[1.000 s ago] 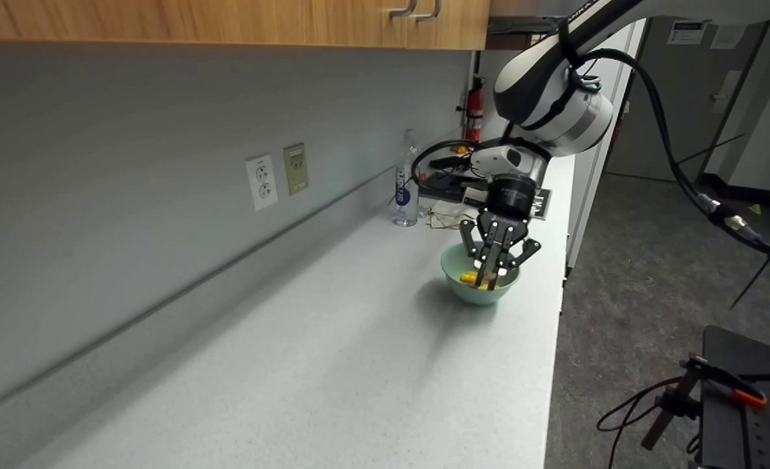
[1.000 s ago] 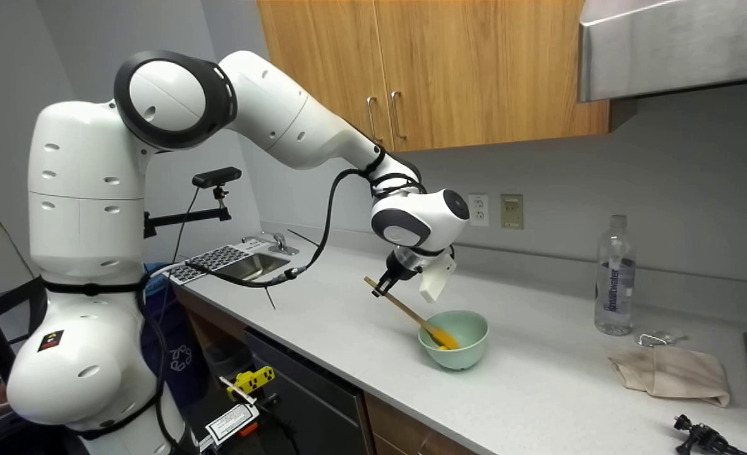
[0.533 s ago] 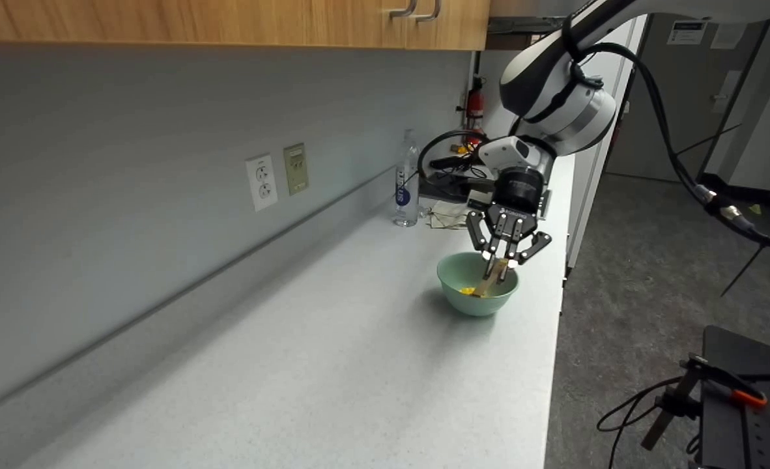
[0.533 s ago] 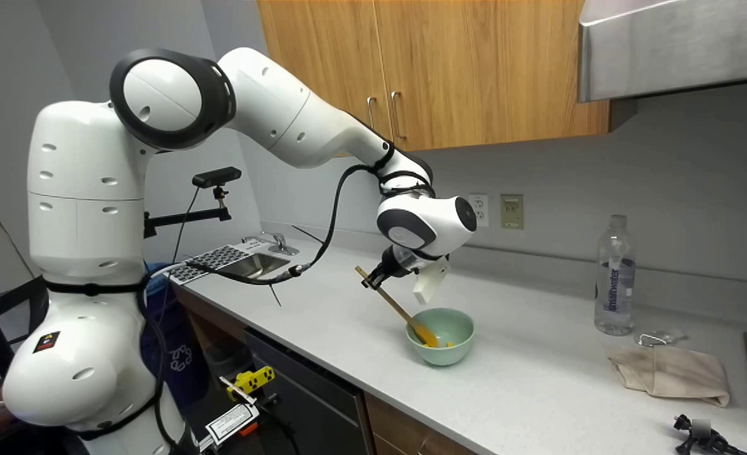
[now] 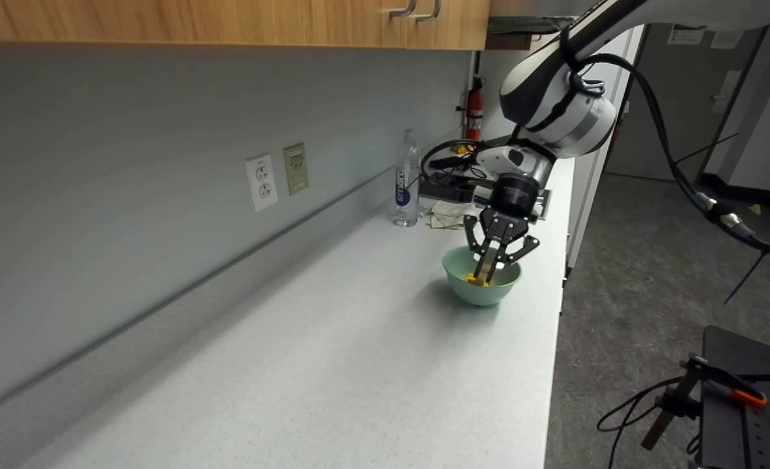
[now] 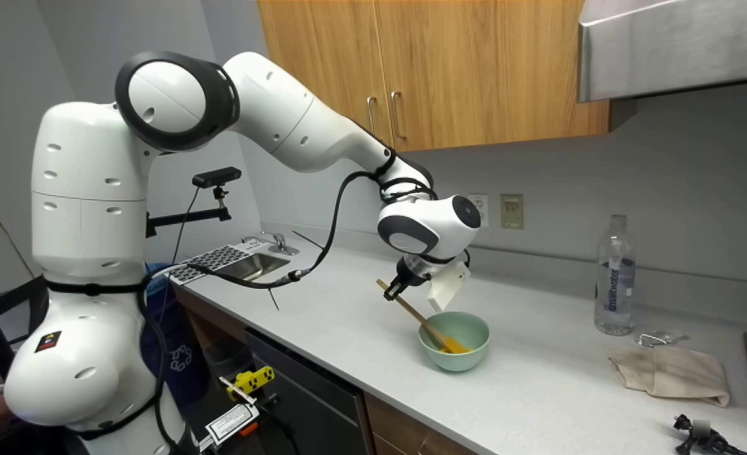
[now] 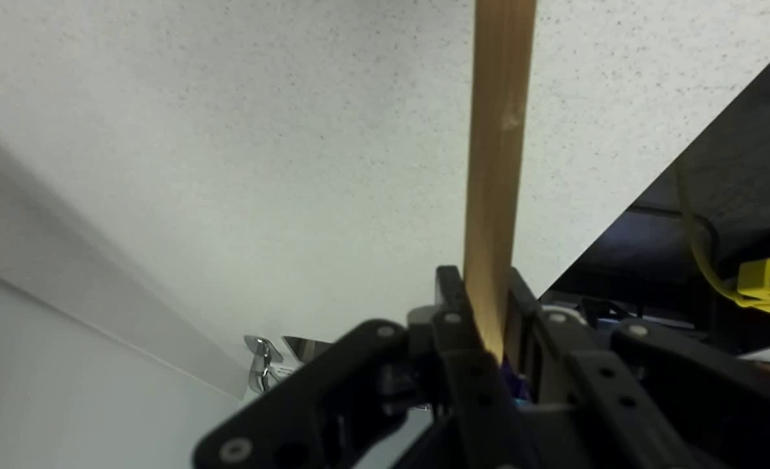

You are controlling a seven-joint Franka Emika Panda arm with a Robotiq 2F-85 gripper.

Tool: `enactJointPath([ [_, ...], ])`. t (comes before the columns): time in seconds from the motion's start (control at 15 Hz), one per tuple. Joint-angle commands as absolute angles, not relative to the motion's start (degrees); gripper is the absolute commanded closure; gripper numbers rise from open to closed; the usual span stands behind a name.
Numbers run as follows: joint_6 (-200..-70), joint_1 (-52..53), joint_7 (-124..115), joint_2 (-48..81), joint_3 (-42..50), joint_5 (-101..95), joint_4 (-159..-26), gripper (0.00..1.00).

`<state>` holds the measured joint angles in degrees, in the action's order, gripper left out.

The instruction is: Use the object to mix the contents in the bowl

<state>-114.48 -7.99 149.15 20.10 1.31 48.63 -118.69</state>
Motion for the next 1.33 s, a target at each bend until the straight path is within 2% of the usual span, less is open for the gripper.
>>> enactJointPath([
  [0.0, -117.05, -6.86, 147.95, 19.57, 0.98, 47.15, -119.16, 0.96],
  [0.53, -100.45, -8.73, 155.35, 18.93, -0.28, 53.94, -117.21, 0.96],
  [0.93, -116.95, -5.61, 150.07, 18.25, 1.4, 48.8, -119.2, 0.96],
  [1.27, -119.21, -5.94, 148.93, 18.13, 0.14, 48.01, -119.82, 0.96],
])
